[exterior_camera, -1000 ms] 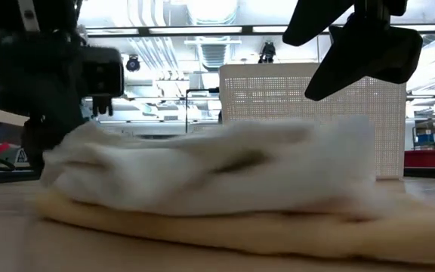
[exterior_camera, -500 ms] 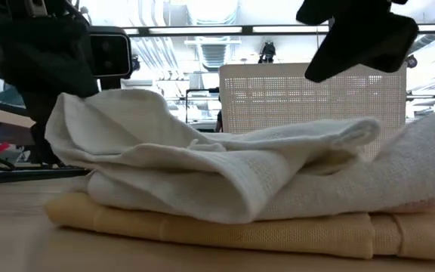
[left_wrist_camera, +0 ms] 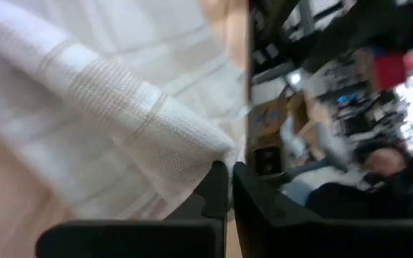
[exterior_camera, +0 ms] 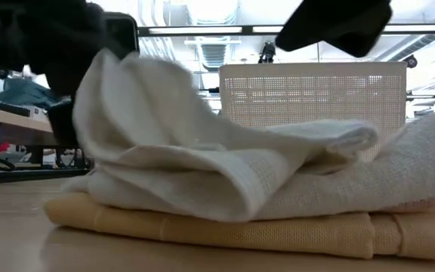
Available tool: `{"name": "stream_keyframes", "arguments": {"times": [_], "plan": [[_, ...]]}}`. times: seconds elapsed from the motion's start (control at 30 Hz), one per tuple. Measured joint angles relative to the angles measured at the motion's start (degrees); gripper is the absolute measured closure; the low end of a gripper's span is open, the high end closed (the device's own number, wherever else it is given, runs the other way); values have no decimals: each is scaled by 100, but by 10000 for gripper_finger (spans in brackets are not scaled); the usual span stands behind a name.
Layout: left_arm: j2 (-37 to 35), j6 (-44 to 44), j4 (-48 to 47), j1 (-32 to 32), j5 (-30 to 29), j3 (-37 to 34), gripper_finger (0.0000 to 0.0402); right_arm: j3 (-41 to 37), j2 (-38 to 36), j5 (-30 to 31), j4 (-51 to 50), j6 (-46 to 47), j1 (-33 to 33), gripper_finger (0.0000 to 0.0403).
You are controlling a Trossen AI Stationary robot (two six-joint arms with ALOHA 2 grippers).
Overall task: Fold towel
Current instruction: Stack the light gray patterned towel on top of the brown patterned towel
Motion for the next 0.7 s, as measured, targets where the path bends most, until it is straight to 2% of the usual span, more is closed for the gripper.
{"name": "stream_keyframes", "arguments": {"times": [0.17, 0.43, 0.7], "plan": [[-2, -273, 582, 0, -248, 0, 400, 257, 273, 15, 2, -359, -5, 196], [-4, -561, 682, 4, -604, 26, 401, 778, 710, 311, -278, -517, -114, 197], [-4, -560, 685, 4, -963, 319, 401, 1089, 843, 451, -522, -511, -309, 191]]}}
